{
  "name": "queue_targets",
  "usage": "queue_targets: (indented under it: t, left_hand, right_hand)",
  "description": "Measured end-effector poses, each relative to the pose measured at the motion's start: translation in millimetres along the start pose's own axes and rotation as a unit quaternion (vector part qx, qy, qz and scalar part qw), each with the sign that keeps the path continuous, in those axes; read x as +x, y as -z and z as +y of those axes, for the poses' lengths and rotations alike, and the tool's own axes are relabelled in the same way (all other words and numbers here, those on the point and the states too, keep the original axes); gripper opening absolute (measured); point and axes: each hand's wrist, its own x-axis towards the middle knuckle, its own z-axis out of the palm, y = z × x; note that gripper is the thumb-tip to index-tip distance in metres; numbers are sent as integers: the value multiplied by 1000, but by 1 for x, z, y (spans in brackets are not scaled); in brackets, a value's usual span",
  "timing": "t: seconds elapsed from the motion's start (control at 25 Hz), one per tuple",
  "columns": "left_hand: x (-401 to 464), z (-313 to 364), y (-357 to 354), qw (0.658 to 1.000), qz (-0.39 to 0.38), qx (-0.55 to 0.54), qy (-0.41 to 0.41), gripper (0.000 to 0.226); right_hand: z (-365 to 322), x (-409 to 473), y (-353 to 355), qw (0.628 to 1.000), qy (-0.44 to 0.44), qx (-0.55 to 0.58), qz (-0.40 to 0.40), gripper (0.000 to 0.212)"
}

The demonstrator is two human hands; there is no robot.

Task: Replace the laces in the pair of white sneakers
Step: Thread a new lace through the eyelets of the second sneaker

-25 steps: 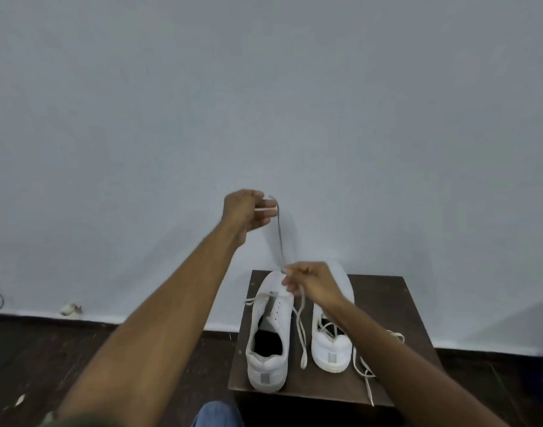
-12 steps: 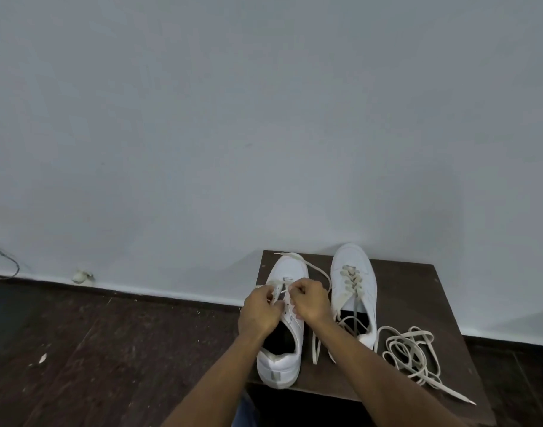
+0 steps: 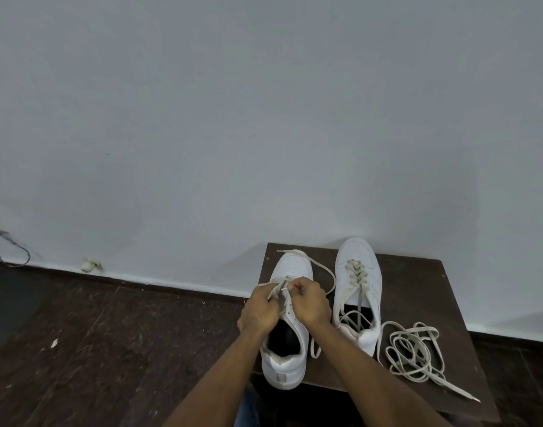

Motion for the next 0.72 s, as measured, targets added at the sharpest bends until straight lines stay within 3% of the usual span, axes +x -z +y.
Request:
queue_targets:
  t: [0.32,0.52,0.72]
  left_hand:
    - [-2,-2,-6,989,1,-148,-12,30]
    - [-9,-1,-12,942,16,-333,47,30]
    - [-3,-5,-14,899,-9,-418,127,23]
  right_hand:
    - [-12,-4,-8,990,-117,73,40,17]
    - [-21,-9,-14,970,-174,155,69,21]
    - [-22,-9,-13,971,-167,157,61,18]
